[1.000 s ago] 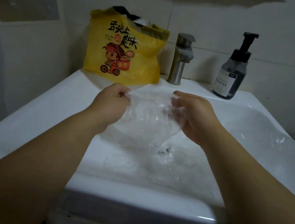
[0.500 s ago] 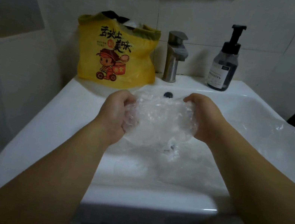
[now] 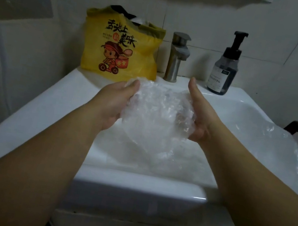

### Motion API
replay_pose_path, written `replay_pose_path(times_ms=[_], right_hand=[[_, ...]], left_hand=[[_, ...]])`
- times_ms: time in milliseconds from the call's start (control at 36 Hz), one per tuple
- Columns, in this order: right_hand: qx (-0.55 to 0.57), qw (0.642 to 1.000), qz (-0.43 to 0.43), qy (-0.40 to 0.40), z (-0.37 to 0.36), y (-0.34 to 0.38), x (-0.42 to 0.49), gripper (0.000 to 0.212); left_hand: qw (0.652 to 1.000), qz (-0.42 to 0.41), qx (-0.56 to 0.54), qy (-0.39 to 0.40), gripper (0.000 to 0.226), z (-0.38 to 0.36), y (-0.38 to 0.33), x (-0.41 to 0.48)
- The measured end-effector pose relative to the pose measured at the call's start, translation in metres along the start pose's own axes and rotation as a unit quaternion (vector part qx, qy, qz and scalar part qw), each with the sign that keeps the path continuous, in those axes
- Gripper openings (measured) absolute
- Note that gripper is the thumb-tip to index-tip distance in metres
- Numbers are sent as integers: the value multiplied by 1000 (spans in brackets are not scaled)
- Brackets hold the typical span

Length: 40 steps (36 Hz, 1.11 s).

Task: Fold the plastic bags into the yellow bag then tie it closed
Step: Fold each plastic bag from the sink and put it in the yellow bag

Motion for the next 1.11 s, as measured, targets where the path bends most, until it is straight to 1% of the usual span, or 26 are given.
replay_pose_path(times_ms=[83, 139, 222, 278, 333, 361, 417, 472, 500, 556, 583, 639, 694, 750, 806, 889, 944, 1000, 1056, 1111], right_hand=[[-9, 998, 11, 53, -3, 0, -3, 62], [-24, 996, 6, 86, -7, -1, -6, 54], [-65, 989, -16, 136, -16, -8, -8, 39], [-65, 991, -7, 114, -17, -10, -8, 32], [-41, 997, 17, 56, -14, -6, -8, 24], [-30, 999, 27, 27, -11, -3, -7, 26], [-13, 999, 34, -13, -4, -1, -4, 39], [11, 998, 35, -42, 1, 0, -2, 46], [17, 999, 30, -42, 1, 0, -2, 47], [21, 999, 10, -22, 0, -1, -4, 51], [32, 999, -3, -8, -1, -2, -5, 53], [54, 998, -13, 23, -2, -1, -7, 52], [48, 997, 4, 62, -5, 1, -8, 37], [19, 996, 28, 82, -9, 1, -7, 19], [7, 997, 58, 44, -9, 1, -3, 9], [55, 994, 88, -23, -3, 3, 3, 11], [109, 990, 87, -29, -1, 7, 1, 14], [138, 986, 84, -31, 1, 9, -3, 16], [122, 988, 77, -45, 2, 8, -6, 19], [78, 992, 77, -63, 2, 4, -4, 24]], left_hand=[[999, -16, -7, -36, 18, 3, -1, -7], [998, -16, -15, -58, 18, 4, -1, -11], [997, -15, -39, -62, 17, 8, 1, -16], [995, 2, -70, -65, 16, 12, 0, -18], [995, 17, -82, -57, 14, 13, 0, -17], [995, 23, -87, -47, 16, 13, -1, -18], [995, 28, -93, -21, 16, 10, -4, -22], [999, 22, -39, -17, 18, 8, -3, -25], [1000, 17, 5, -24, 22, 9, 0, -25], [995, -2, 87, -58, 18, 12, 4, -23], [990, -10, 121, -76, 15, 13, 5, -23], [981, -14, 166, -96, 18, 16, 7, -22], [979, -19, 176, -106, 24, 16, 5, -22], [975, -31, 186, -117, 23, 17, 4, -21], [970, -43, 208, -115, 13, 18, 4, -20], [970, -35, 214, -108, 6, 20, 5, -19], [970, -16, 217, -107, 15, 22, 5, -18], [970, 6, 229, -87, 28, 21, 6, -21], [966, 17, 254, -50, 54, 18, 8, -23], [971, -22, 240, -10, 76, 11, 5, -25]])
Point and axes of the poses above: each hand's wrist, its own x-axis towards the middle knuckle, its own z-axis out of the back of the hand, y = z × x, the point moved 3 cm from there along x, towards the middle knuckle, and after that the axes turned 6 degrees about x, right-handed, at the moved point
